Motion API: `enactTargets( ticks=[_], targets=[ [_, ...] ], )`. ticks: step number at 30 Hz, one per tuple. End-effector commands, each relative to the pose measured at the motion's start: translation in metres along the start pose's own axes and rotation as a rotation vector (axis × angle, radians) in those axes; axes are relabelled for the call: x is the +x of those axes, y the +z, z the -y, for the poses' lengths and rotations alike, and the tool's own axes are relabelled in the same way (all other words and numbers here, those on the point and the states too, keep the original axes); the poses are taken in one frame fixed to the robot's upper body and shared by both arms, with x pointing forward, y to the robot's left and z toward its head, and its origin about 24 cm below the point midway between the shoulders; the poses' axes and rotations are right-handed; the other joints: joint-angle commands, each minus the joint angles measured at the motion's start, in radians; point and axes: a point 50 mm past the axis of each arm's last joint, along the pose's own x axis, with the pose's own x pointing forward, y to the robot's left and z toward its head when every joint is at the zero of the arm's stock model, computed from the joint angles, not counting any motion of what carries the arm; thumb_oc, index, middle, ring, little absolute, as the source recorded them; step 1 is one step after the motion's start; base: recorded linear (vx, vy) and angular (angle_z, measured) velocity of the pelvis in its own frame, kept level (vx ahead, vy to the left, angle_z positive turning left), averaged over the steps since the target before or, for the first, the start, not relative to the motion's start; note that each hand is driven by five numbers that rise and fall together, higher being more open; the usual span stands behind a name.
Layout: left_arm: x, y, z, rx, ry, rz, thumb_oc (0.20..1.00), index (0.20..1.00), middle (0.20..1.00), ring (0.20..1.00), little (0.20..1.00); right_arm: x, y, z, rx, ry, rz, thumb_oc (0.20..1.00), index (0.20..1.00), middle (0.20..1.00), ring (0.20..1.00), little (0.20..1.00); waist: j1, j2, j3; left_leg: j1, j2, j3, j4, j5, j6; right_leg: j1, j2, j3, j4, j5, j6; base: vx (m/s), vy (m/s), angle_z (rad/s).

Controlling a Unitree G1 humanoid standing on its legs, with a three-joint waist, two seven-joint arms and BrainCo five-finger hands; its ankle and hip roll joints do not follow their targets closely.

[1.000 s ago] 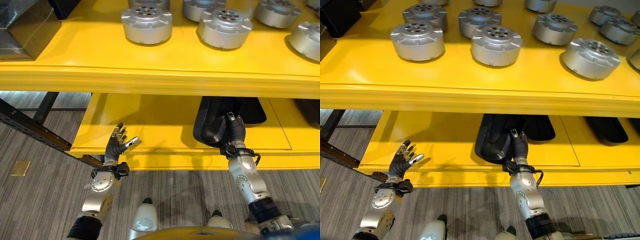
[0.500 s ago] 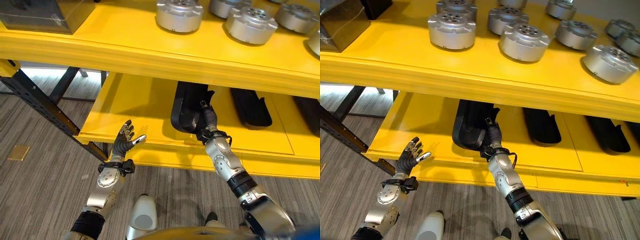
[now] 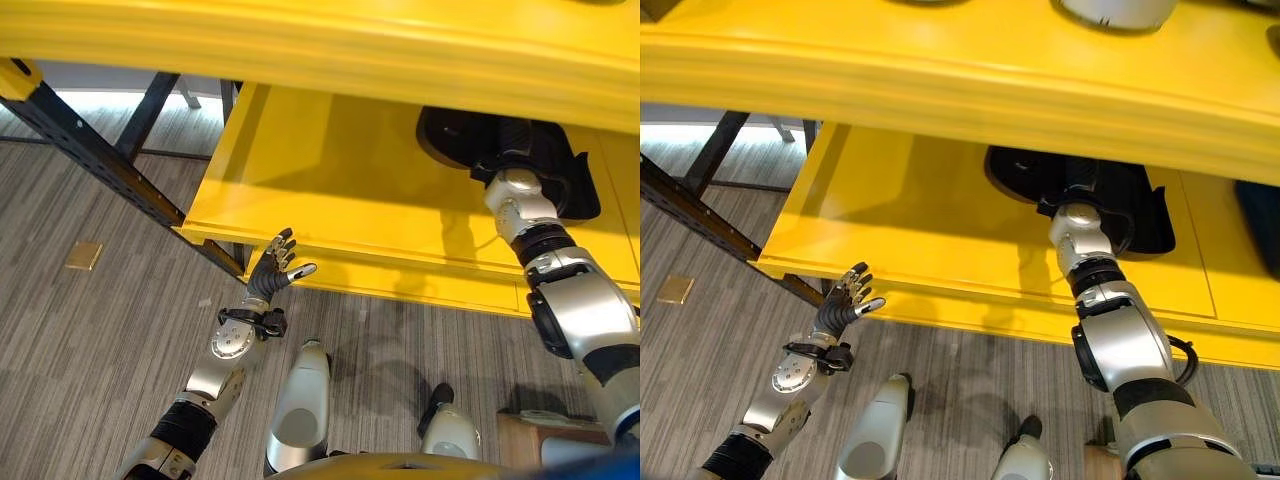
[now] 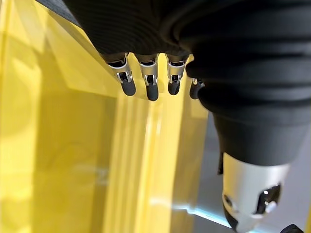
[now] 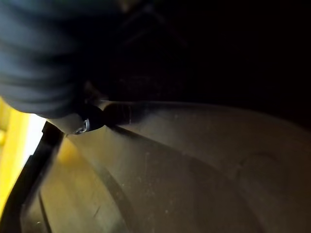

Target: Move parts from the plastic box to the shelf.

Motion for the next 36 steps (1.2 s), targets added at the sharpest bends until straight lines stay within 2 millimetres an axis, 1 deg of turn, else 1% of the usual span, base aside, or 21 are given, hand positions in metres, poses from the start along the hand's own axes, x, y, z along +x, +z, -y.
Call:
enactTargets(
  ticks=[1,3,4,5,6,7,8,10,11,13,21,26,31,36],
  targets=[
    [-0.003,0.014,0.0,0.006,-0.039,0.076,1.0,1.0,1.0,1.0,1.0,0.007,0.031,0.005,-0.011,-0.015,0.121,0.2,0.2,0.2,0.2,0.2,0.033,-0.006,-0.042,0.042,0.074,0.003,-0.06,0.049,-0.047,-0.036,-0.018,0.055,0.205,-0.104,0.001,-0.11,-0.007,-0.13],
    [-0.002,0.014,0.001,0.006,-0.045,0.076,1.0,1.0,1.0,1.0,1.0,0.01,0.03,0.015,-0.073,-0.053,0.1,0.2,0.2,0.2,0.2,0.2,0.033,0.004,-0.032,0.015,0.078,-0.006,-0.03,0.042,-0.045,-0.069,-0.015,0.065,0.24,-0.12,-0.005,-0.09,-0.026,-0.17],
    [-0.001,0.014,0.002,0.006,-0.048,0.073,1.0,1.0,1.0,1.0,1.0,0.011,0.03,0.017,-0.087,-0.06,0.093,0.2,0.2,0.2,0.2,0.2,0.032,0.007,-0.03,0.008,0.08,-0.009,-0.023,0.038,-0.043,-0.079,-0.013,0.064,0.251,-0.125,-0.007,-0.06,-0.03,-0.07],
    [-0.001,0.014,0.002,0.005,-0.048,0.073,1.0,1.0,1.0,1.0,1.0,0.011,0.03,0.017,-0.087,-0.06,0.094,0.2,0.2,0.2,0.2,0.2,0.032,0.008,-0.031,0.006,0.08,-0.01,-0.021,0.038,-0.043,-0.081,-0.013,0.065,0.253,-0.126,-0.007,-0.05,-0.031,-0.06],
    [-0.001,0.014,0.004,0.007,-0.056,0.074,1.0,1.0,1.0,1.0,1.0,0.012,0.03,0.019,-0.123,-0.062,0.09,0.2,0.2,0.2,0.2,0.2,0.035,0.015,-0.023,-0.005,0.083,-0.018,-0.004,0.027,-0.042,-0.096,-0.011,0.07,0.275,-0.138,-0.008,-0.06,-0.038,-0.05],
    [-0.001,0.015,0.005,0.009,-0.062,0.074,1.0,1.0,1.0,1.0,1.0,0.012,0.03,0.02,-0.131,-0.069,0.088,0.2,0.2,0.2,0.2,0.2,0.034,0.019,-0.022,-0.02,0.083,-0.023,0.001,0.033,-0.038,-0.11,-0.008,0.071,0.283,-0.136,-0.011,-0.07,-0.053,-0.03],
    [0.0,0.015,0.006,0.012,-0.07,0.074,1.0,1.0,1.0,1.0,1.0,0.012,0.029,0.019,-0.158,-0.066,0.087,0.2,0.2,0.2,0.2,0.2,0.034,0.024,-0.016,-0.026,0.081,-0.025,0.009,0.027,-0.037,-0.12,-0.008,0.074,0.295,-0.143,-0.012,-0.06,-0.047,-0.02],
    [0.001,0.015,0.007,0.012,-0.071,0.075,1.0,1.0,1.0,1.0,1.0,0.014,0.033,0.018,-0.215,-0.06,0.096,0.2,0.2,0.2,0.2,0.2,0.033,0.034,-0.006,-0.039,0.079,-0.028,0.003,0.035,-0.038,-0.137,-0.008,0.071,0.299,-0.141,-0.015,-0.05,-0.032,0.0],
    [0.001,0.015,0.008,0.012,-0.071,0.075,1.0,1.0,1.0,1.0,1.0,0.014,0.033,0.018,-0.215,-0.06,0.096,0.2,0.2,0.2,0.2,0.2,0.033,0.034,-0.007,-0.04,0.079,-0.028,0.003,0.035,-0.038,-0.137,-0.008,0.071,0.3,-0.141,-0.015,-0.07,-0.026,0.04],
    [0.001,0.016,0.008,0.006,-0.071,0.083,1.0,1.0,1.0,1.0,1.0,0.016,0.043,0.02,-0.29,-0.054,0.119,0.2,0.2,0.2,0.2,0.2,0.03,0.049,0.003,-0.064,0.078,-0.033,-0.001,0.047,-0.041,-0.164,-0.008,0.069,0.307,-0.139,-0.018,-0.07,-0.027,0.04],
    [0.002,0.017,0.009,0.006,-0.075,0.087,1.0,1.0,1.0,1.0,1.0,0.018,0.057,0.019,-0.354,-0.057,0.155,0.2,0.2,0.2,0.2,0.2,0.031,0.058,0.022,-0.081,0.074,-0.032,-0.004,0.053,-0.04,-0.184,-0.01,0.07,0.318,-0.139,-0.021,0.0,-0.003,0.0],
    [0.005,0.021,0.011,0.007,-0.074,0.104,1.0,1.0,1.0,1.0,1.0,0.018,0.066,0.012,-0.417,-0.042,0.195,0.2,0.2,0.2,0.2,0.2,0.03,0.059,0.037,-0.089,0.069,-0.033,-0.015,0.058,-0.037,-0.185,-0.014,0.065,0.31,-0.135,-0.018,0.01,-0.008,0.02],
    [0.008,0.024,0.013,0.008,-0.081,0.118,1.0,1.0,1.0,1.0,1.0,0.019,0.073,0.012,-0.401,-0.056,0.204,0.2,0.2,0.2,0.2,0.2,0.031,0.063,0.046,-0.1,0.062,-0.036,-0.011,0.056,-0.034,-0.19,-0.021,0.058,0.312,-0.135,-0.017,0.01,-0.003,0.03],
    [0.01,0.027,0.015,0.006,-0.085,0.128,1.0,1.0,1.0,1.0,1.0,0.02,0.078,0.014,-0.344,-0.074,0.208,0.2,0.2,0.2,0.2,0.2,0.035,0.066,0.052,-0.109,0.055,-0.035,-0.007,0.054,-0.031,-0.192,-0.027,0.057,0.312,-0.134,-0.014,0.01,0.005,0.05]
  ],
)
